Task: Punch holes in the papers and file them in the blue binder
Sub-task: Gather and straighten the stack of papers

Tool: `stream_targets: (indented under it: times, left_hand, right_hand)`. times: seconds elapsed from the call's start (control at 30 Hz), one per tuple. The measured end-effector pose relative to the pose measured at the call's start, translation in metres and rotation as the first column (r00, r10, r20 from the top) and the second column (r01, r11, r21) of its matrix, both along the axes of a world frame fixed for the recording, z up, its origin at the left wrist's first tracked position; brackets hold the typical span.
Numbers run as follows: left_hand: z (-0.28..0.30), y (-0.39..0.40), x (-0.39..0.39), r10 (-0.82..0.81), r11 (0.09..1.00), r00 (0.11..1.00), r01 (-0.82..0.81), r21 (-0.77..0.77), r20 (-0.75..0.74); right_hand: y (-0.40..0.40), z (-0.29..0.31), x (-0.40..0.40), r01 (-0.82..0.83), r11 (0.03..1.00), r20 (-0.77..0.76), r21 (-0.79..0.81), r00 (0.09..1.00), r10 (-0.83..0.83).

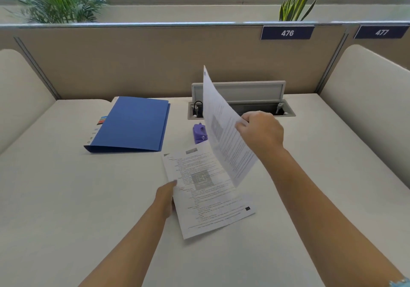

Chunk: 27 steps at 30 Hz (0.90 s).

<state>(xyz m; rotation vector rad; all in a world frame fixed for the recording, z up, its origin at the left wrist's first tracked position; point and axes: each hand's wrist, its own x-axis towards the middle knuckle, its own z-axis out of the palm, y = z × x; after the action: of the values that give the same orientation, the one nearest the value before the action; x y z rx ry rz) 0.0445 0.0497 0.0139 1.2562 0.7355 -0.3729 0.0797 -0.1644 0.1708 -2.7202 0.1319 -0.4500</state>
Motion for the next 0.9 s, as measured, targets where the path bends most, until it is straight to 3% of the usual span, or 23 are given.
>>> stream_targets:
  times: [0.1, 0.17, 0.33, 0.57, 0.9]
  left_hand:
    - [0.005, 0.002, 0.000, 0.027, 0.985, 1.000, -0.029, -0.170, -0.009]
    - [0.005, 0.005, 0.001, 0.028, 0.974, 0.998, -0.038, -0.224, -0.050]
    - [0.002, 0.011, 0.002, 0.056, 0.962, 0.995, -0.077, -0.261, -0.088]
    - [0.000, 0.012, 0.003, 0.002, 0.959, 0.997, -0.025, -0.282, -0.082]
    - [-0.006, 0.011, 0.003, -0.082, 0.993, 0.996, 0.079, -0.085, -0.036]
  right_hand:
    - [0.002, 0.000, -0.002, -0.031, 0.963, -0.123, 0.268, 0.990, 0.067]
    - [-0.005, -0.012, -0.003, 0.031, 0.900, -0.198, 0.434, 0.978, 0.061]
    - [-0.026, -0.076, -0.014, 0.235, 0.746, -0.414, 0.623, 0.908, 0.060]
    - [-0.030, -0.151, -0.029, 0.373, 0.746, -0.631, 0.551, 0.772, 0.080]
    - [-0.016, -0.161, -0.024, 0.316, 0.803, -0.616, 0.506, 0.784, 0.079]
